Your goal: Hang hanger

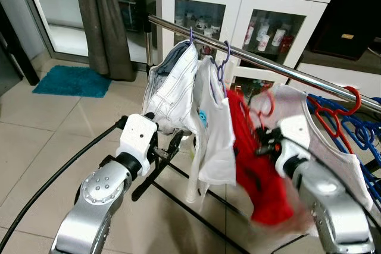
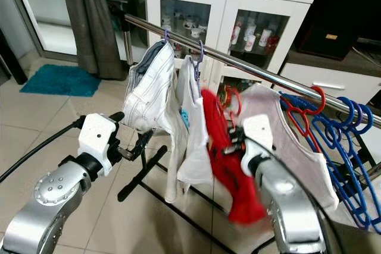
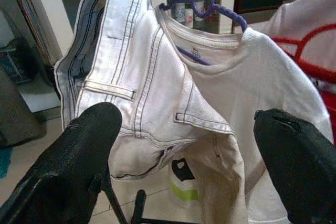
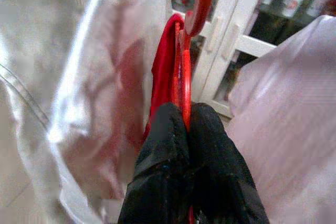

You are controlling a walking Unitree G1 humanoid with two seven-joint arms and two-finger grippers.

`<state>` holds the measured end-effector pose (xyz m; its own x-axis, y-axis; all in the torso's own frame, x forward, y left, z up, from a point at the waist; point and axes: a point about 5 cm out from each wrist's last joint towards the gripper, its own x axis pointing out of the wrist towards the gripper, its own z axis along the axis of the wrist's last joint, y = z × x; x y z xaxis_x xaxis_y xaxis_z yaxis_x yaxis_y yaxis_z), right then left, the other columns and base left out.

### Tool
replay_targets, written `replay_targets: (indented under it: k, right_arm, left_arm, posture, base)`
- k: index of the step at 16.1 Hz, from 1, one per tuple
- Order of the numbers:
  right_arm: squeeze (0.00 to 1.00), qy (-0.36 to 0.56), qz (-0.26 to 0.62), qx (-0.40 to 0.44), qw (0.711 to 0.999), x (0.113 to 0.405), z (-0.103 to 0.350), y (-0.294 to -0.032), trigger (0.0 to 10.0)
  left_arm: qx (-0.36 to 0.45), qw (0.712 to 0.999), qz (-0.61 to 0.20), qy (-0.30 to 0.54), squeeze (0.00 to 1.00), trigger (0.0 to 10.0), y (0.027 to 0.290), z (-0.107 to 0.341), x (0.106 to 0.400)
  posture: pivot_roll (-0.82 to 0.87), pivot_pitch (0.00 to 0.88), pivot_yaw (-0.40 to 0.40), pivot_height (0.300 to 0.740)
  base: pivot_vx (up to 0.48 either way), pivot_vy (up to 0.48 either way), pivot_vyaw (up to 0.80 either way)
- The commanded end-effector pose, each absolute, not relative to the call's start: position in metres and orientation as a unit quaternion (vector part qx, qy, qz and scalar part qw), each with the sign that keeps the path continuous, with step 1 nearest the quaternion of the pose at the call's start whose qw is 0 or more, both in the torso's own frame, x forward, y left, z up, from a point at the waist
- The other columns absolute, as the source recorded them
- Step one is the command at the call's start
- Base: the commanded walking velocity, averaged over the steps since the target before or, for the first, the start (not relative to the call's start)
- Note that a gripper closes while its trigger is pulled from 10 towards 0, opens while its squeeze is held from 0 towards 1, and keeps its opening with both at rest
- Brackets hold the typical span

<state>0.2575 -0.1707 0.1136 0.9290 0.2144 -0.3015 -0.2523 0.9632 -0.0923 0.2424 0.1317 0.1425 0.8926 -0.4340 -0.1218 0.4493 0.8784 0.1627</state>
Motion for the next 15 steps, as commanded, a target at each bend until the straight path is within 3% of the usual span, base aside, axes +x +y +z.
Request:
replay_targets:
  k: [1,5,8,15]
  right_arm:
    - [0.00,0.123,0.092,-0.094,0.984,0.259,0.123,-0.172,10.0]
    - [0.00,0.102,0.113,-0.041,0.988,0.258,0.133,-0.162,10.0]
    - [0.00,0.089,0.074,-0.083,0.990,0.261,0.130,-0.166,10.0]
    - [0.00,0.090,0.124,-0.076,0.985,0.262,0.132,-0.160,10.0]
  left_arm:
    - [0.094,0.970,-0.221,0.044,0.00,10.0,0.131,0.140,0.242]
    - [0.092,0.972,-0.211,0.043,0.00,10.0,0.133,0.141,0.240]
    - [0.090,0.973,-0.208,0.041,0.00,10.0,0.133,0.141,0.241]
    - [0.091,0.973,-0.208,0.037,0.00,10.0,0.133,0.143,0.242]
  posture:
    - [0.05,0.000,-0.094,0.740]
    - [0.05,0.000,-0.100,0.740]
    - [0.05,0.000,-0.107,0.740]
    - [0.06,0.000,-0.114,0.740]
  base:
    - [-0.292,0.000,0.00]
    - [-0.291,0.000,0.00]
    - [-0.281,0.000,0.00]
    - [-0.224,0.000,0.00]
